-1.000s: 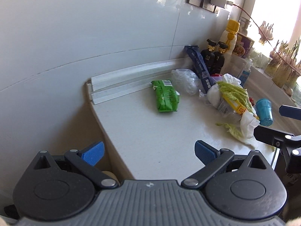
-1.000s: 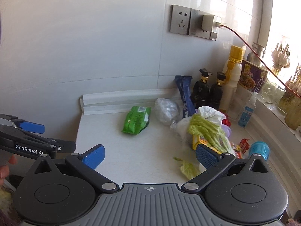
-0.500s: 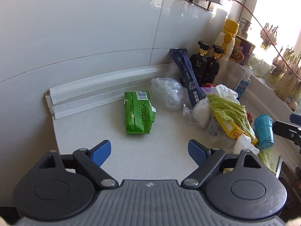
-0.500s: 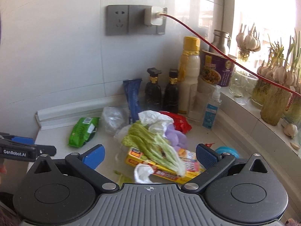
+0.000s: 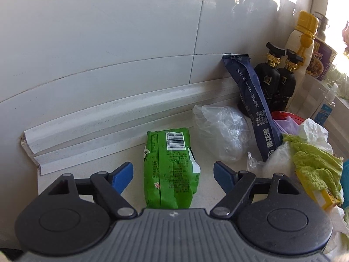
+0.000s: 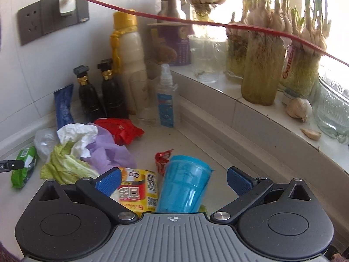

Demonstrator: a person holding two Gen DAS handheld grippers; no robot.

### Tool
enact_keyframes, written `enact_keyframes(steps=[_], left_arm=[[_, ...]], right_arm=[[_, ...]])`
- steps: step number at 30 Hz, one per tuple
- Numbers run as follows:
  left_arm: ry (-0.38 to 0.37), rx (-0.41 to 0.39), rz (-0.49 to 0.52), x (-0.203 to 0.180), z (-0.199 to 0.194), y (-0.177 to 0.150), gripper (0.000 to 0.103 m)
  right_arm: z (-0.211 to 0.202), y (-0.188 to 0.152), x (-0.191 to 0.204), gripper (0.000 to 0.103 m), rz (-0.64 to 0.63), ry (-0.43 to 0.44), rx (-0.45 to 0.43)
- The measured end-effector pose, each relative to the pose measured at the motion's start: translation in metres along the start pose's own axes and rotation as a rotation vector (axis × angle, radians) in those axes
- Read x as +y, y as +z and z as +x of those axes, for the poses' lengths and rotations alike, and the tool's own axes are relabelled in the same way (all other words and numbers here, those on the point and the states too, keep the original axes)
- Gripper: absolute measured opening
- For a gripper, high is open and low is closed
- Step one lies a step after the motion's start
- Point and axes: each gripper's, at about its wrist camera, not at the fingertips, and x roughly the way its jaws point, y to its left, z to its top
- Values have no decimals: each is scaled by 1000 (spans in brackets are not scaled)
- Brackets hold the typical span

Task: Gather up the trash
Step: 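Grasp the green snack packet with the left gripper while the right grasps the blue cup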

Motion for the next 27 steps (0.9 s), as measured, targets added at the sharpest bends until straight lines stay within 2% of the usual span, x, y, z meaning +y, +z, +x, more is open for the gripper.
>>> enact_keyframes(steps=[8, 13, 16, 19, 22, 24, 27], left_arm=[[34, 15, 21, -2, 18, -2, 74], [37, 31, 15, -1, 25, -4, 65], [41, 36, 15, -1, 28, -5, 63], [38, 43, 9, -1, 30, -7, 59], [43, 37, 11, -2, 28, -7, 57], [42, 36, 6, -2, 29, -8, 53], [39, 36, -8, 0, 27, -6, 47]], right_arm=[[34, -7, -14, 101, 62, 0, 79], [47, -11, -17, 101, 83, -2, 107], [53, -12, -19, 97, 98, 3, 127], [58, -12, -20, 92, 118, 8, 143], [61, -13, -19, 80, 131, 12, 156], [62, -12, -19, 61, 142, 13, 167], [61, -10, -18, 58, 155, 10, 168]])
